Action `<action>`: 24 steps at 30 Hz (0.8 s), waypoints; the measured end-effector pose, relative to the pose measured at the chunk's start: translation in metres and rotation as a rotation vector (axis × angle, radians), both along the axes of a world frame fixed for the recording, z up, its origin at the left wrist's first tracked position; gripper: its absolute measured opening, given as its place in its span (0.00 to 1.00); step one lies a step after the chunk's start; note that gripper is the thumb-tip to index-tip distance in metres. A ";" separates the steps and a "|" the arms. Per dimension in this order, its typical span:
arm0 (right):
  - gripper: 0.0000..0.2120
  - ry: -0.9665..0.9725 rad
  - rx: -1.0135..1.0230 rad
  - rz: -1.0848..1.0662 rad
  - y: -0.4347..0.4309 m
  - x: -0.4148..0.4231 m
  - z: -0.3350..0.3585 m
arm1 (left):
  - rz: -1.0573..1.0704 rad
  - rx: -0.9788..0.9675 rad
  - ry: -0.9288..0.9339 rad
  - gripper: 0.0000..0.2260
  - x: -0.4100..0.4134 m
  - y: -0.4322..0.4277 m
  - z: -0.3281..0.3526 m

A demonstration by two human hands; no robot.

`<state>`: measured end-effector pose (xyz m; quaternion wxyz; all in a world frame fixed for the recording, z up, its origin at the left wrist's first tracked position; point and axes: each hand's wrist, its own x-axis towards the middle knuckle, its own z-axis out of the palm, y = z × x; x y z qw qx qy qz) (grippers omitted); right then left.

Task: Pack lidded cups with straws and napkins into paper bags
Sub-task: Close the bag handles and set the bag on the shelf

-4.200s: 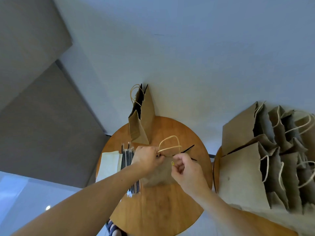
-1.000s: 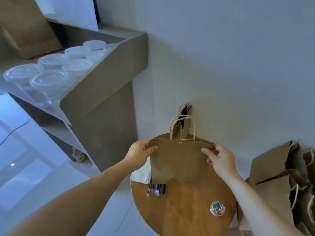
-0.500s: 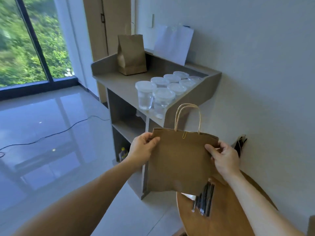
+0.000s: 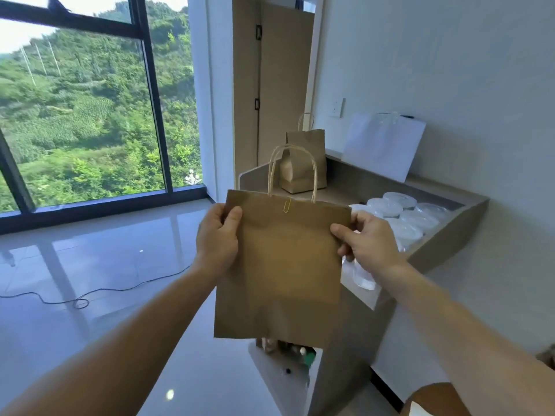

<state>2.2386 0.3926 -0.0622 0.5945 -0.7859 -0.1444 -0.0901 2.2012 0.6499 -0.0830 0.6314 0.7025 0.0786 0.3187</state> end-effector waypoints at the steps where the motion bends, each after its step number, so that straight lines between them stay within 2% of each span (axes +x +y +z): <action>1: 0.03 -0.018 -0.012 0.020 0.007 0.015 0.011 | 0.010 0.014 -0.023 0.07 0.011 0.009 0.010; 9: 0.02 -0.099 -0.107 0.163 0.052 0.154 0.102 | 0.107 0.080 -0.139 0.08 0.124 0.059 0.075; 12: 0.02 -0.068 -0.113 0.177 0.070 0.207 0.124 | 0.102 0.070 -0.169 0.08 0.164 0.074 0.090; 18: 0.04 0.040 -0.145 0.165 0.103 0.303 0.134 | 0.064 0.116 -0.117 0.10 0.235 0.106 0.093; 22: 0.01 0.080 -0.163 0.127 0.128 0.368 0.127 | 0.045 0.165 -0.085 0.06 0.289 0.130 0.089; 24: 0.10 0.101 -0.171 0.093 0.141 0.398 0.122 | 0.044 0.191 -0.057 0.05 0.319 0.141 0.085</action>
